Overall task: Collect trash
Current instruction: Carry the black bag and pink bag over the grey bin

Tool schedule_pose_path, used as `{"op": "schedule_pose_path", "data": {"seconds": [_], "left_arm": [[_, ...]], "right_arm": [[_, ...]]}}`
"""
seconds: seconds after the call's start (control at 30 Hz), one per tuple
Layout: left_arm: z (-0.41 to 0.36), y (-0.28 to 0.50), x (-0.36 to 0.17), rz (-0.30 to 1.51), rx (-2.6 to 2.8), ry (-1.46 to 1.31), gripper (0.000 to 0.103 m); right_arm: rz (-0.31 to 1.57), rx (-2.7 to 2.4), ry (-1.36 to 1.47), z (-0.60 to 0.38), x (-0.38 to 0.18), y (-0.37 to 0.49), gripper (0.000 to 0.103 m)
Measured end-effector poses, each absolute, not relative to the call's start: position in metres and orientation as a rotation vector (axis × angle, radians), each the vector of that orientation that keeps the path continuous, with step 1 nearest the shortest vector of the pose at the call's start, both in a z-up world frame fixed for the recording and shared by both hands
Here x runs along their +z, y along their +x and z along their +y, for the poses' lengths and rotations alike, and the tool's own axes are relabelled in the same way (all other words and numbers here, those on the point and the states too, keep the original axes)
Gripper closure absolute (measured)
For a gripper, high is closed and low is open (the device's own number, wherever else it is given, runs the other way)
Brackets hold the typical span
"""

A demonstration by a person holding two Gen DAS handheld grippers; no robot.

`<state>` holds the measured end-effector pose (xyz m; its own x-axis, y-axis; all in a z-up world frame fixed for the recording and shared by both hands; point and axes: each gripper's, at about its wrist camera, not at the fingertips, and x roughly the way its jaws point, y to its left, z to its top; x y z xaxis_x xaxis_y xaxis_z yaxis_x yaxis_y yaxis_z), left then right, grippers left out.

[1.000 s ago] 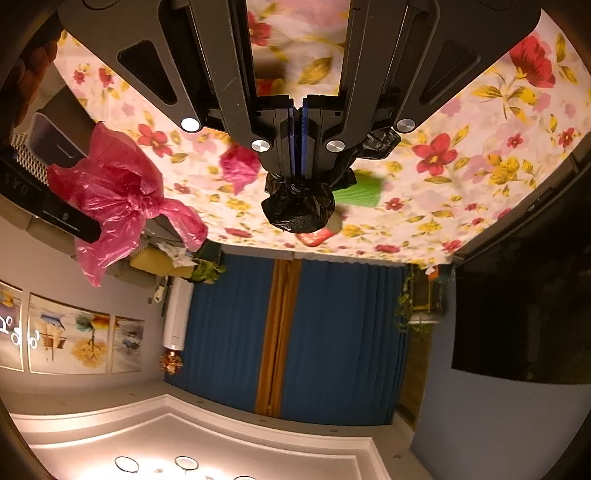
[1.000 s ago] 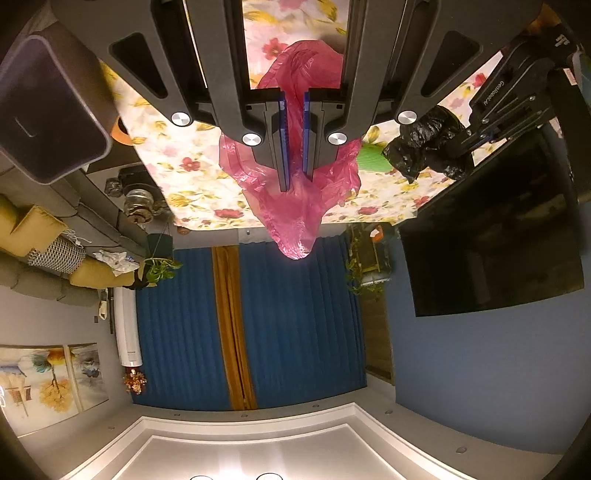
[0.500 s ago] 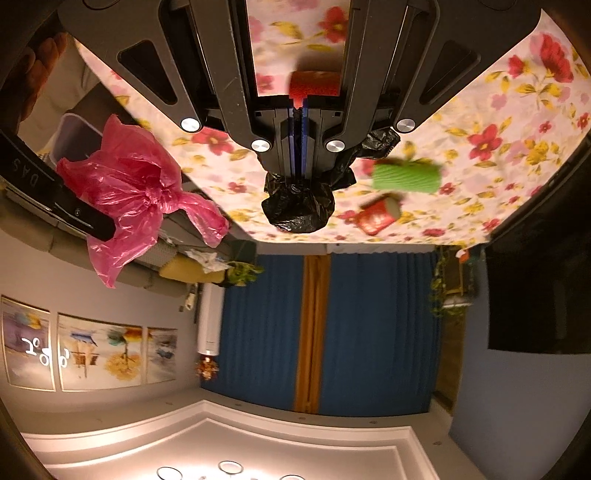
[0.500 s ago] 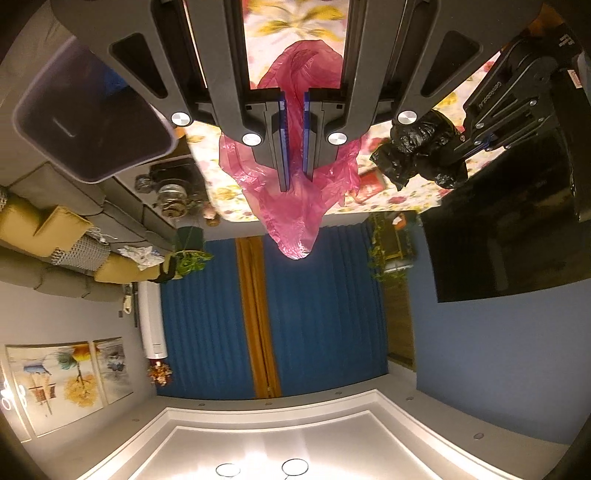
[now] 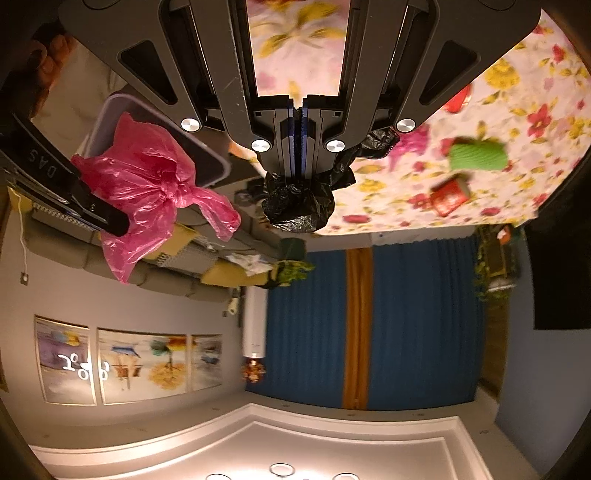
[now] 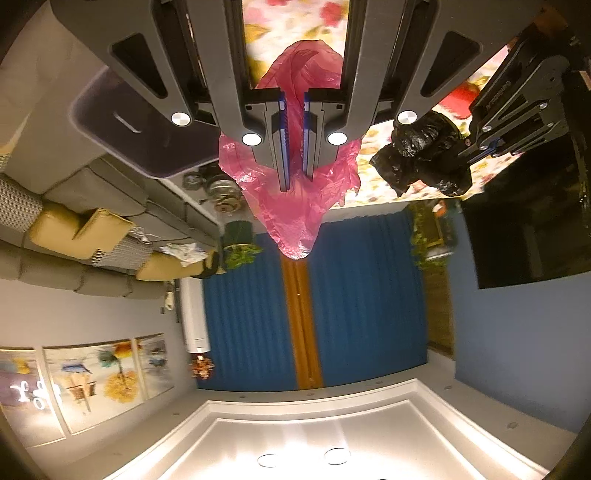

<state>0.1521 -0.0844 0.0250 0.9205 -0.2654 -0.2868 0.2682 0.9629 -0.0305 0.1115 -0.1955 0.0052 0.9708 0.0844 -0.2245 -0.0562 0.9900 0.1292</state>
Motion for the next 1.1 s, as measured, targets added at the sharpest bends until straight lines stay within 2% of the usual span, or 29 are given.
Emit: {"op": "schedule_pose_path", "data": {"seconds": [0.63,1.1], "left_arm": [[-0.188,0.182,0.016,0.300,-0.450,0.050,0.102],[-0.223,0.201,0.005,0.324,-0.508,0.069,0.102]], "right_arm": [[0.233,-0.117,0.165,-0.283,-0.009,0.119,0.096],[0.227,-0.160,0.167,-0.291,-0.018,0.126,0.096]]}}
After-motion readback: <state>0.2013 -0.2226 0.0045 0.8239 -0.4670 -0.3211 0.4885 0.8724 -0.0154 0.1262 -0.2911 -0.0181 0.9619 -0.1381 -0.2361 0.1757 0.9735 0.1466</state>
